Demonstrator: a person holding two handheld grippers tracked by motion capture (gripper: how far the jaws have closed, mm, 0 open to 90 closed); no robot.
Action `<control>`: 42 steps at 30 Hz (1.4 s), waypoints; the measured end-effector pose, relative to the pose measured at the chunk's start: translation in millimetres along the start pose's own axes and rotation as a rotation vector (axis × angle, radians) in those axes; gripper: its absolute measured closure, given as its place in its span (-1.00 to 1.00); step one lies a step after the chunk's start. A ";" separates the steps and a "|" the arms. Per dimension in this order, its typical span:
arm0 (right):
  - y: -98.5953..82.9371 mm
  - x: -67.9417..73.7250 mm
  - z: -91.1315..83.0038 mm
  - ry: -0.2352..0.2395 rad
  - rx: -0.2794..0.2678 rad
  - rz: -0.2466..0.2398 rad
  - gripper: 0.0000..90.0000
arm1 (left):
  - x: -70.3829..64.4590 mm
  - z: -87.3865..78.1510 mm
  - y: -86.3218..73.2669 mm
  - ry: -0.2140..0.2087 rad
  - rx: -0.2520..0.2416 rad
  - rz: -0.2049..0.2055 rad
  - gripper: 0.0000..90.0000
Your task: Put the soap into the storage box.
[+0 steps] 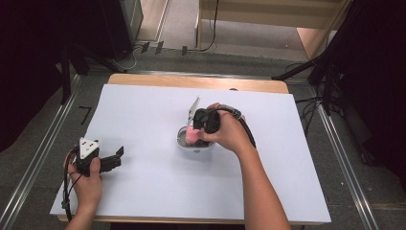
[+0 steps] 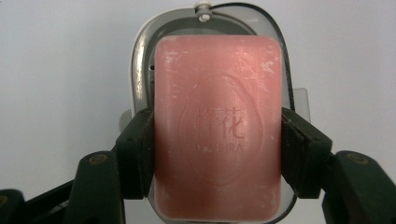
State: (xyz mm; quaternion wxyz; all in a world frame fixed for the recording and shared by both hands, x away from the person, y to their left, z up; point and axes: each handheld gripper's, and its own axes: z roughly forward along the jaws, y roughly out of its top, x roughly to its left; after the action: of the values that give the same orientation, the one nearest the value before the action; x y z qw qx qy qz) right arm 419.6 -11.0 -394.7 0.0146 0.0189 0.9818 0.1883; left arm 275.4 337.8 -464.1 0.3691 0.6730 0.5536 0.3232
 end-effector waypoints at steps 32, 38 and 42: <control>-79.6 30.6 -34.1 -0.196 -0.277 0.463 -0.99 | -1.2 0.2 -0.1 0.008 -0.002 0.003 -0.86; -96.0 41.6 -29.8 -0.246 -0.277 0.503 -1.00 | -1.3 0.2 -0.1 0.008 -0.002 0.005 -0.86; -105.0 44.7 -26.0 -0.241 -0.272 0.517 -1.00 | -1.4 0.1 -0.2 0.008 -0.002 0.007 -0.86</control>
State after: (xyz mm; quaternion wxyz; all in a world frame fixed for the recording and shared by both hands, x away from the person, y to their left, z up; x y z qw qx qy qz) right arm 370.7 -116.2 -410.4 0.0848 0.2880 0.9014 0.3120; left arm 275.2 336.4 -464.3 0.3665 0.6730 0.5525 0.3278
